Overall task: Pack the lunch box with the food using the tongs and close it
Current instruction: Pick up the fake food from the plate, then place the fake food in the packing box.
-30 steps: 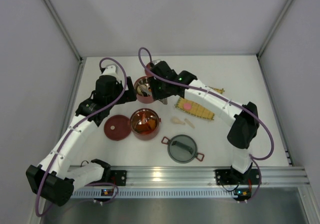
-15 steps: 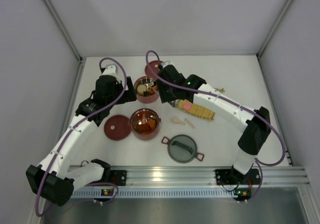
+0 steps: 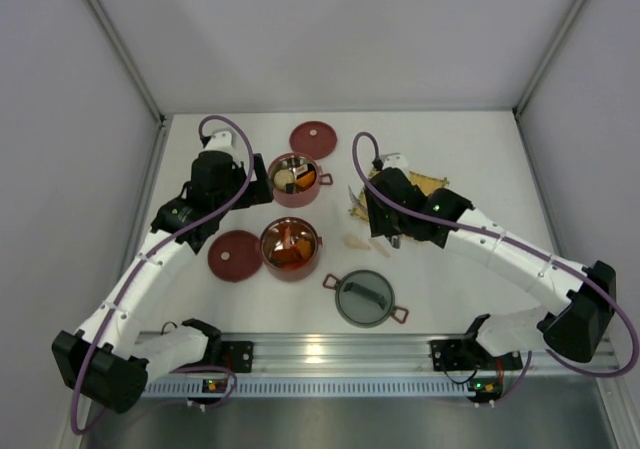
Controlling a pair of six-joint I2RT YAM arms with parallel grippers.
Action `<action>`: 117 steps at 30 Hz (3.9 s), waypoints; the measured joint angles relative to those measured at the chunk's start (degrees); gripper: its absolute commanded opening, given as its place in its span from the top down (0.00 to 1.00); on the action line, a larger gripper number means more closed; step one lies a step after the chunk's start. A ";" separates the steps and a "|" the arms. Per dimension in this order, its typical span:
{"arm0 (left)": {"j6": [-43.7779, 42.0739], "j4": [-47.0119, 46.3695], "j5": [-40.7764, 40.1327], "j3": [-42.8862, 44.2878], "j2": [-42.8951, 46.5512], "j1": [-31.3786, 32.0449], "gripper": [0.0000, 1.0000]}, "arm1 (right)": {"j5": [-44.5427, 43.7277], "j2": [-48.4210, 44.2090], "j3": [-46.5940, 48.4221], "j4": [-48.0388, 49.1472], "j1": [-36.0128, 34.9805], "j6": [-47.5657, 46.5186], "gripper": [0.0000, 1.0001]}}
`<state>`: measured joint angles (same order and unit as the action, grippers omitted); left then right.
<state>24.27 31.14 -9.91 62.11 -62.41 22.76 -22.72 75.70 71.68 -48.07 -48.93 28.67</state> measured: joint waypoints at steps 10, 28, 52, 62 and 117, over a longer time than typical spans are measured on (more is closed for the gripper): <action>0.02 0.00 0.00 0.00 0.00 0.00 0.01 | -0.68 -1.09 -5.40 0.28 1.38 2.58 0.52; 0.00 0.00 0.00 0.00 0.00 0.00 0.01 | 1.88 -2.29 -10.95 2.01 4.96 3.02 0.55; 0.00 0.00 0.00 0.00 0.00 0.00 0.01 | 4.59 -3.21 -12.02 5.03 5.88 2.89 0.55; 0.00 0.00 0.00 0.00 -0.39 0.00 0.01 | 6.36 -3.21 -14.38 6.54 7.15 2.89 0.56; -0.20 0.09 -0.46 0.00 -0.87 0.00 0.01 | 11.72 24.57 27.69 6.36 3.65 -4.02 0.71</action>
<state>24.08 31.22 -10.37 62.11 -63.29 22.76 -11.00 100.27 99.37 -41.71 -45.28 24.64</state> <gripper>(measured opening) 0.991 0.335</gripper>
